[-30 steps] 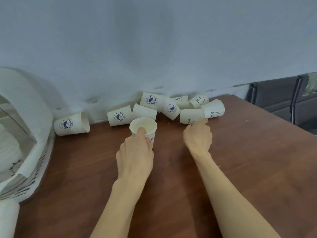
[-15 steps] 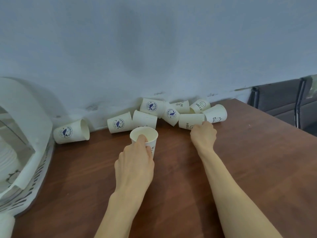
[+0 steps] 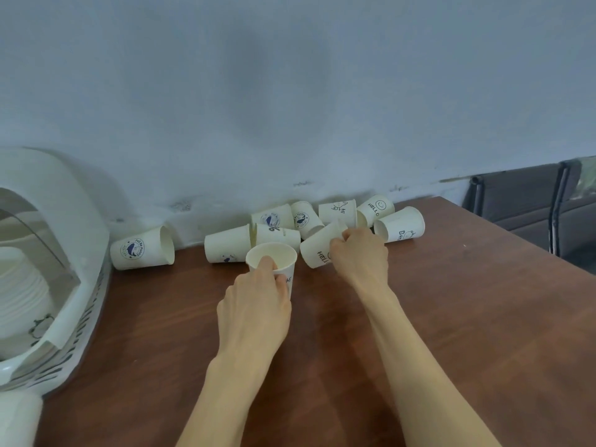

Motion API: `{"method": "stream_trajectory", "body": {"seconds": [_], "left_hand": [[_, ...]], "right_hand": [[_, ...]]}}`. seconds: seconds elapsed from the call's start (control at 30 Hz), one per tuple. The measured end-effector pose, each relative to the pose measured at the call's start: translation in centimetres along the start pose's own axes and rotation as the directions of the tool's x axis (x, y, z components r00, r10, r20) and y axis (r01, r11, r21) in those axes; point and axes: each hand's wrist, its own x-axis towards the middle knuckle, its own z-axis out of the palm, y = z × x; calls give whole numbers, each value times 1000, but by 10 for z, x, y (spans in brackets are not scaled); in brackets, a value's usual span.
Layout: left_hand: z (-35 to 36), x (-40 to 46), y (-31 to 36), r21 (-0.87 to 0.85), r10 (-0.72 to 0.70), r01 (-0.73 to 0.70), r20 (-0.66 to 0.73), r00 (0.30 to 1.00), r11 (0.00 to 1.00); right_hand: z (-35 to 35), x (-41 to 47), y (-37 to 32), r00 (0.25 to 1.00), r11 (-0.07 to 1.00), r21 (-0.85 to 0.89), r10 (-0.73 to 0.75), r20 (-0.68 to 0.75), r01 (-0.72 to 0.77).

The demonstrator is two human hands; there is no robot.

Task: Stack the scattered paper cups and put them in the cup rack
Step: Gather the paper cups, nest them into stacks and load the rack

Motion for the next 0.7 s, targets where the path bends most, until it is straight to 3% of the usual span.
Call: {"method": "stream_trajectory", "body": {"seconds": [0.5, 0.7], "left_hand": [[-30, -27, -23, -19, -12, 11, -23, 1000, 1000], [-50, -48, -45, 27, -35, 35, 13, 999, 999]], "right_hand": [[-29, -41, -36, 979, 966, -161, -201, 32, 203], [-19, -63, -50, 977, 958, -190, -203, 69, 213]]}}
